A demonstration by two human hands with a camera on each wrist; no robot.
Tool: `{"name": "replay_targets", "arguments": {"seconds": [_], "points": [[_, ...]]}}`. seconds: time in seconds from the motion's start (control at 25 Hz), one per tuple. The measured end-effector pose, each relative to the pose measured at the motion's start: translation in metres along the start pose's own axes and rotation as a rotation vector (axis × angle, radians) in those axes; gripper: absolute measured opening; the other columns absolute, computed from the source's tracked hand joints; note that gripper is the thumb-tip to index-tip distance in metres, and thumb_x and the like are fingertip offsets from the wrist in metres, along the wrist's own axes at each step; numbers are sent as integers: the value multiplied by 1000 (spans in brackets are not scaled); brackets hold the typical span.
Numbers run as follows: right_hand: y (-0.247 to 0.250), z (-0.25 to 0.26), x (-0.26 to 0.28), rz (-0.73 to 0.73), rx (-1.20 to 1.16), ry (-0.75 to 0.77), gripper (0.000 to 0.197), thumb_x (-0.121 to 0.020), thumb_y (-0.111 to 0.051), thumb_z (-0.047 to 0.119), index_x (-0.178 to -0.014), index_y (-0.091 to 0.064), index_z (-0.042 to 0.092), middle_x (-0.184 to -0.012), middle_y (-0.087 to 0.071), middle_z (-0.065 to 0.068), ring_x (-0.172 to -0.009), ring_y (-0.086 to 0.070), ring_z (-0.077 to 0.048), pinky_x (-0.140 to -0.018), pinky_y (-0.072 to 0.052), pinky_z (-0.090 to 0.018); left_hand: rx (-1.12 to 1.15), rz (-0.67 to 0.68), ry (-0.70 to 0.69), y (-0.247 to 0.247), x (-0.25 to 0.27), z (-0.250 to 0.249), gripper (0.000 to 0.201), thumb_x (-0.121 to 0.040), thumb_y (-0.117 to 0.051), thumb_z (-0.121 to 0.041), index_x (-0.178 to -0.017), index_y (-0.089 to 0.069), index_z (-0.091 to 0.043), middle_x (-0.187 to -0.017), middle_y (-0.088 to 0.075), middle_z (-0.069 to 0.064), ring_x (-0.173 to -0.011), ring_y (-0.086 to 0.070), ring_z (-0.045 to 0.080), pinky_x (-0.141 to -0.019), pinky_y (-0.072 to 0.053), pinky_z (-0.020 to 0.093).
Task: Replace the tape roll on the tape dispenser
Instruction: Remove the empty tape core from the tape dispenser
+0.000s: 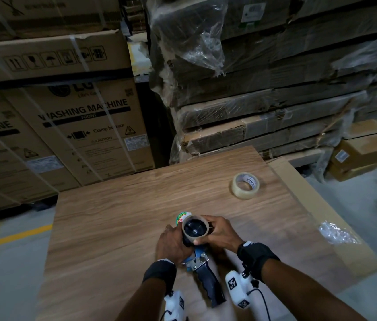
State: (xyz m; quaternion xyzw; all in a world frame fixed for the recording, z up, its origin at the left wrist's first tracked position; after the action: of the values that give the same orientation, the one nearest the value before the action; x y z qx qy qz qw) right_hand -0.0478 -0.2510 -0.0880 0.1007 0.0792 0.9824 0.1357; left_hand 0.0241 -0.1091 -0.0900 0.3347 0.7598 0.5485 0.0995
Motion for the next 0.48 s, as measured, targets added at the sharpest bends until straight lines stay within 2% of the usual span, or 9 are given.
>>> {"name": "replay_targets", "arguments": {"seconds": [0.08, 0.24, 0.32, 0.48], "points": [[1, 2, -1, 20, 1, 3, 70, -57, -100, 14, -122, -75, 20, -117, -79, 2, -115, -73, -17, -105, -55, -43, 11, -12, -16, 5, 5, -3, 90, -67, -70, -49, -147, -33, -33, -102, -63, 11, -98, -62, 33, -78, -49, 35], [-5, 8, 4, 21, -10, 31, 73, -60, -99, 12, -127, -71, 20, -123, -76, -1, -120, -70, -18, -106, -54, -37, 135, -38, -15, 11, 11, -6, 99, -59, -71, -59, -146, -23, -48, -93, -62, 7, -89, -64, 32, -73, -53, 34], [-4, 7, 5, -10, 7, 25, 70, -59, -99, 18, -123, -73, 21, -119, -78, 1, -116, -72, -16, -105, -55, -41, 124, -32, -12, 8, 11, -4, 101, -61, -70, -58, -146, -16, -53, -95, -61, 7, -89, -65, 32, -75, -56, 37], [-1, 7, 5, -24, 28, 13, 66, -58, -100, 22, -118, -75, 22, -115, -79, 2, -112, -74, -17, -104, -55, -48, 101, 1, 1, 1, 9, 2, 105, -65, -69, -60, -147, -2, -59, -102, -58, 7, -92, -65, 32, -78, -55, 37]]}}
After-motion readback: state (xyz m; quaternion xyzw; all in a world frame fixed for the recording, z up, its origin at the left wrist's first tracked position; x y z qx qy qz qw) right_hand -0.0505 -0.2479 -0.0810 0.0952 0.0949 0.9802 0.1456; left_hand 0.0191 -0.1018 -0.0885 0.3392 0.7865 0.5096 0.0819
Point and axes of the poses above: each hand's wrist, its own x-axis away from the middle knuckle, its own y-axis out of the back of the hand, z = x × y, the point moved 9 cm from there along -x, towards the middle knuckle
